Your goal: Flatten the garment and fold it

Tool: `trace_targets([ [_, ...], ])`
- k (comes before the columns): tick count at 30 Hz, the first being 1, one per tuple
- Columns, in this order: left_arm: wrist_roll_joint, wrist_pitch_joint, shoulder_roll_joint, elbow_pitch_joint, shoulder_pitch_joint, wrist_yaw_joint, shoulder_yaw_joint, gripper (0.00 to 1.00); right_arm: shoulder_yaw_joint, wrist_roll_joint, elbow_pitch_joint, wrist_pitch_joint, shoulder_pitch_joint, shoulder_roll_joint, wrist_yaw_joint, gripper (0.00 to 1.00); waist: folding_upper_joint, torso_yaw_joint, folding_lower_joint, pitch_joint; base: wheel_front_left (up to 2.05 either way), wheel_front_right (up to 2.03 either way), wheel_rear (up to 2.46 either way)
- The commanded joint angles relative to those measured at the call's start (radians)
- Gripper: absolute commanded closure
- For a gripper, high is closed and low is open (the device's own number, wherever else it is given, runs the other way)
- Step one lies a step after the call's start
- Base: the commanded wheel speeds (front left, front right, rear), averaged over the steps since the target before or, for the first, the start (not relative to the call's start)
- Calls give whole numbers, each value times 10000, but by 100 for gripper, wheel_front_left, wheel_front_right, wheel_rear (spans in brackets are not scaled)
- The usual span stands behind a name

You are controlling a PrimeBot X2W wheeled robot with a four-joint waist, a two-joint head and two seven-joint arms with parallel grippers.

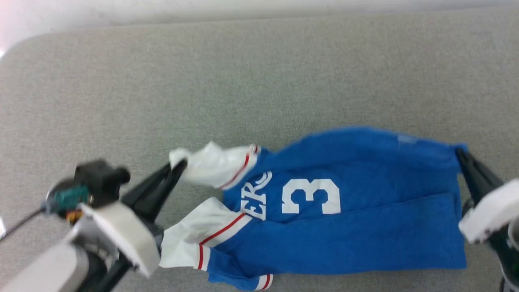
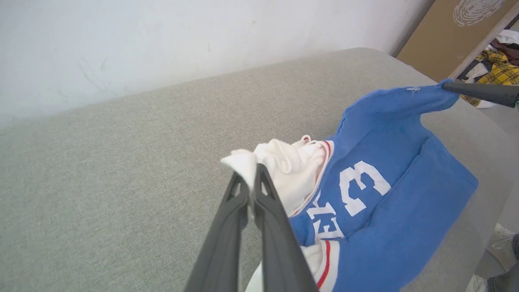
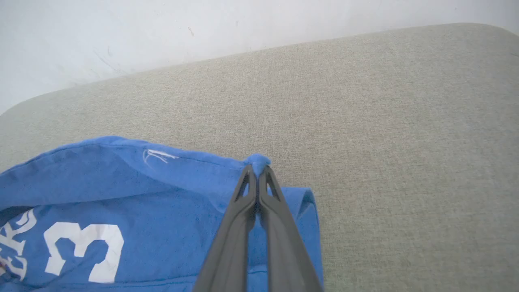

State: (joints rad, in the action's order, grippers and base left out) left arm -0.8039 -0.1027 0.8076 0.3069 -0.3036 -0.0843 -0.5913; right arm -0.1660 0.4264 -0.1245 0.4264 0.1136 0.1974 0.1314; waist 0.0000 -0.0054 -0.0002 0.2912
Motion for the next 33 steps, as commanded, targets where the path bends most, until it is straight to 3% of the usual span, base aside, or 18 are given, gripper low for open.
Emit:
trace_targets([
  [1, -126, 120, 158, 185, 456, -202, 74, 100, -45, 161, -205, -88, -369, -37, -7, 100, 0, 58, 2, -243, 0, 0, 0],
  [12, -1199, 990, 398, 918, 3168, -1199, 392, 100, -255, 296, -689, -99, -2241, -248, -7, 100, 0, 6, 2, -781, 0, 0, 0],
  [18, -1508, 778, 105, 291, 3199, -847, 37, 100, 269, -216, -46, -187, -2247, -238, -7, 100, 0, -9, 2, -774, 0, 0, 0],
  [26, -1634, 85, -1057, -1432, 2069, -61, -814, 100, 800, -606, 1357, -322, -1569, -151, -7, 100, 0, 38, 2, -622, 0, 0, 0],
  [29, -1693, -108, -1443, -2181, 1744, 143, -1039, 68, 899, -747, 1874, -350, -1359, -93, -7, 100, 0, 21, 2, -611, 0, 0, 0],
  [30, -1698, -108, -1547, -2379, 1665, 214, -1084, 60, 928, -766, 2016, -369, -1304, -87, -7, 88, 0, 11, 2, -617, 0, 0, 0],
  [31, -1717, -8, -1664, -2543, 1605, 249, -1059, 50, 933, -764, 2129, -409, -1254, -93, -7, 69, 0, 2, 2, -626, 0, 0, 0],
  [32, -1721, 108, -1767, -2674, 1558, 268, -1027, 14, 927, -759, 2217, -467, -1214, -103, -7, 37, 0, -10, 2, -639, 0, 0, 0],
  [33, -1720, 229, -1851, -2760, 1527, 292, -996, 0, 929, -755, 2277, -520, -1201, -104, -7, 0, 0, -20, 2, -655, 0, 0, 0],
])
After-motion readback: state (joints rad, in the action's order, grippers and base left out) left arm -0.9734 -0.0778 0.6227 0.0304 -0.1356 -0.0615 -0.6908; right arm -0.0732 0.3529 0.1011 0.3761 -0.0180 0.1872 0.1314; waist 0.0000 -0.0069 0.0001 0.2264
